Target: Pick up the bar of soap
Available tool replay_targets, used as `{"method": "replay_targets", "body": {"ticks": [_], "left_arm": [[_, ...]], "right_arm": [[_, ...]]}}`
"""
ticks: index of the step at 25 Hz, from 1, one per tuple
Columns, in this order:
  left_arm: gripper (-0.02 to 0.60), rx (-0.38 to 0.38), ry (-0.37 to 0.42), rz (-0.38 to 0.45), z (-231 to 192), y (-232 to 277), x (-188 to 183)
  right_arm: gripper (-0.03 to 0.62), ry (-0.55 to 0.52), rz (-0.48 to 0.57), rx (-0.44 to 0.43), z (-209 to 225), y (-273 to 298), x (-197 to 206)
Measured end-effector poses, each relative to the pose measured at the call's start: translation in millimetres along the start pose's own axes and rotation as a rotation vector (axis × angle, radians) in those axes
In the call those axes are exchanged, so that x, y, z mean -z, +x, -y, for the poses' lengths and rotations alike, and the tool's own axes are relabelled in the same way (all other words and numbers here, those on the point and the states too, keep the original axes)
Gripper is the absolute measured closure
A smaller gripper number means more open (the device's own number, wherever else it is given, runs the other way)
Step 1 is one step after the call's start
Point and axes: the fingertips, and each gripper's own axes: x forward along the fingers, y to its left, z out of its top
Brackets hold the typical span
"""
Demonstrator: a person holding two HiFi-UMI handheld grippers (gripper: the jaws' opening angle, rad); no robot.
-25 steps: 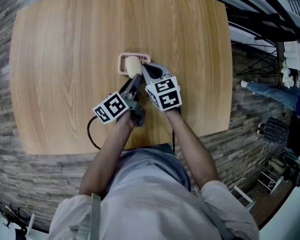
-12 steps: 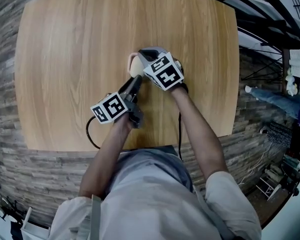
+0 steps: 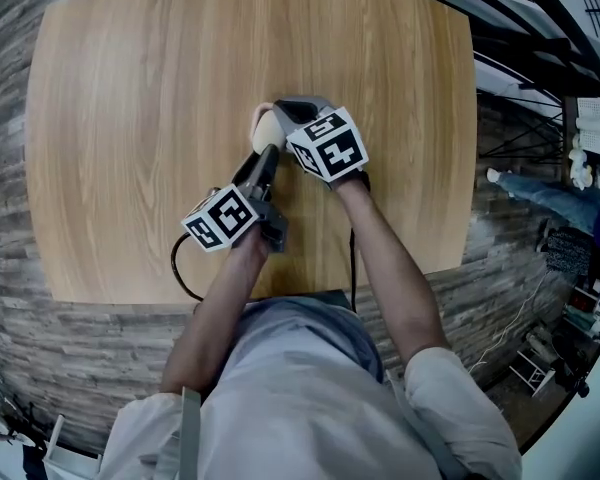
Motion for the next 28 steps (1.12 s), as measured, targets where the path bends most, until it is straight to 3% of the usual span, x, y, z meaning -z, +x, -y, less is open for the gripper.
{"method": "replay_targets", "body": {"ticks": [4,6,8,13,20,28], "left_arm": [[0.431,-0.035,0.131,0.087,7.5,-7.6,-21.0],[0.430,-0.030,0.138,0.100,9.4,-5.5,-28.0],[0.430,-0.028,0.127,0.073,7.3,-0.8,-28.5],[0.428,-0.054,0.215,-0.019,10.2,6.3,-23.2],[0.451,-0.062,0.238,-0.031,13.4,13.8,-21.1],[0.465,-0.026,0.271,-0.045,14.1,11.9,-23.8]], "right_arm": [[0.592,0.002,-0.008,-0.034,-8.9,-1.4,1.7],[0.592,0.001,-0.010,-0.036,-10.0,-2.2,2.2],[0.592,0.004,-0.012,-0.038,-9.7,-2.8,2.9],[0.592,0.020,-0.006,-0.048,-8.3,-5.4,6.3],[0.592,0.007,-0.018,-0.051,-11.4,-4.0,10.0],[0.591,-0.055,-0.002,0.017,-11.8,-5.7,14.1]]}}
